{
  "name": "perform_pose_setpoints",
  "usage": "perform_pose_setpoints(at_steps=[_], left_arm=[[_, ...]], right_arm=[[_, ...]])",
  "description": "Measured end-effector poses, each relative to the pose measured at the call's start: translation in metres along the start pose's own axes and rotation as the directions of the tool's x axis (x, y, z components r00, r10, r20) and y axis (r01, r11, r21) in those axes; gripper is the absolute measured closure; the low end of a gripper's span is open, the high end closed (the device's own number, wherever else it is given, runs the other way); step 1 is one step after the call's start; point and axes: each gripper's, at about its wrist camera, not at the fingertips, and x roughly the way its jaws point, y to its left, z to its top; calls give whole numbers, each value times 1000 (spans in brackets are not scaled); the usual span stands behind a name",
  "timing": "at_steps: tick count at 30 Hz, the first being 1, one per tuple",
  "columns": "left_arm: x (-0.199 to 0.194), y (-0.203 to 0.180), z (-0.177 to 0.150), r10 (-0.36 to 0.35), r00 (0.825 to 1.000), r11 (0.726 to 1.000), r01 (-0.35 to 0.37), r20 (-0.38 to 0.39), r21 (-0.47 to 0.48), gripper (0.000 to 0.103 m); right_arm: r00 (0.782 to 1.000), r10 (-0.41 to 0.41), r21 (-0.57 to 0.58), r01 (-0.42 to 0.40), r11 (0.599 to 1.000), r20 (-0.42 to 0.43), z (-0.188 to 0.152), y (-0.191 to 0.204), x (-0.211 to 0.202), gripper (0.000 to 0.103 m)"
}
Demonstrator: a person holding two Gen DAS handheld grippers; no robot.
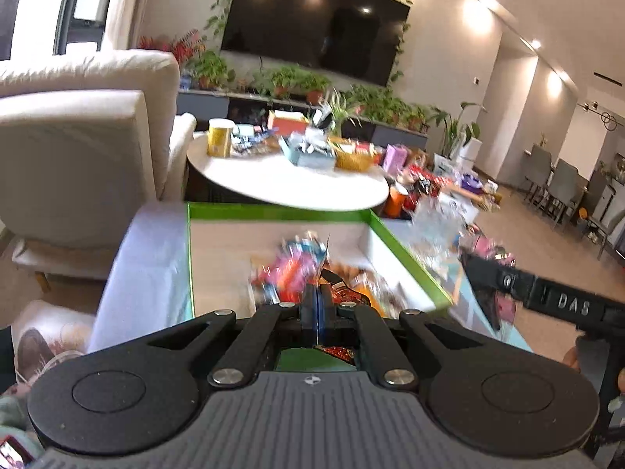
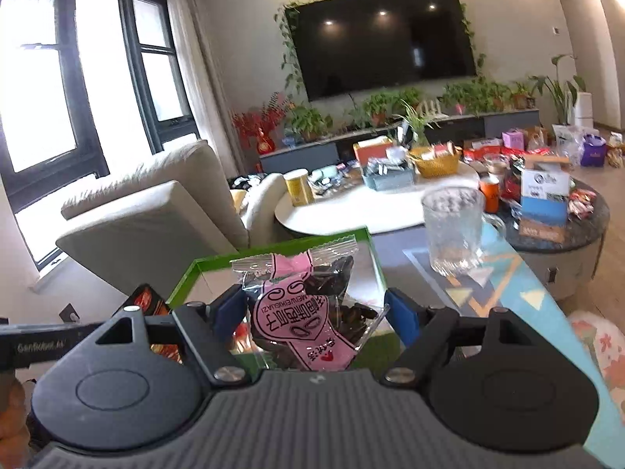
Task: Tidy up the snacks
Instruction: 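Grasp the pink printed packet with the right gripper and drop it into the box, then grasp the orange round candy with left while right moves to the clear bun bag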
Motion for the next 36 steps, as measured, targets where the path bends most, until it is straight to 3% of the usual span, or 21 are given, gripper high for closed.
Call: perform_pose_setpoints(at_steps=[4, 19, 22, 25, 27, 29, 33, 36], left_arm=[[11, 3, 12, 36, 998, 999, -37, 42, 14, 102], [63, 32, 14, 128, 992, 991, -128, -5, -31, 102], [79, 37, 16, 145, 988, 988, -148, -52, -46, 101], [95, 39, 13, 165, 980, 984, -172, -115, -56, 95], [99, 40, 8, 171, 973, 983, -180, -152, -46, 84], [98, 42, 3, 171, 970, 983, -180, -173, -34, 80], [82, 53, 2, 180, 970, 980, -192, -166, -59, 79], [59, 64, 1, 139, 981, 980, -156, -138, -123, 73]], right_arm=[[1000, 13, -13, -13, 1000, -3, 8, 8, 15, 45], [1000, 6, 1, -6, 1000, -25, 20, 18, 71, 45], [1000, -4, 8, 5, 1000, -30, 22, 20, 83, 45], [996, -39, 37, 42, 998, -81, 21, 19, 106, 45], [988, -65, 24, 69, 997, -141, 18, 22, 119, 45], [980, -70, 15, 74, 997, -188, 12, 23, 121, 45], [986, -55, 44, 62, 997, -160, 6, 13, 100, 45], [990, -42, 89, 54, 995, -135, 7, 5, 83, 45]])
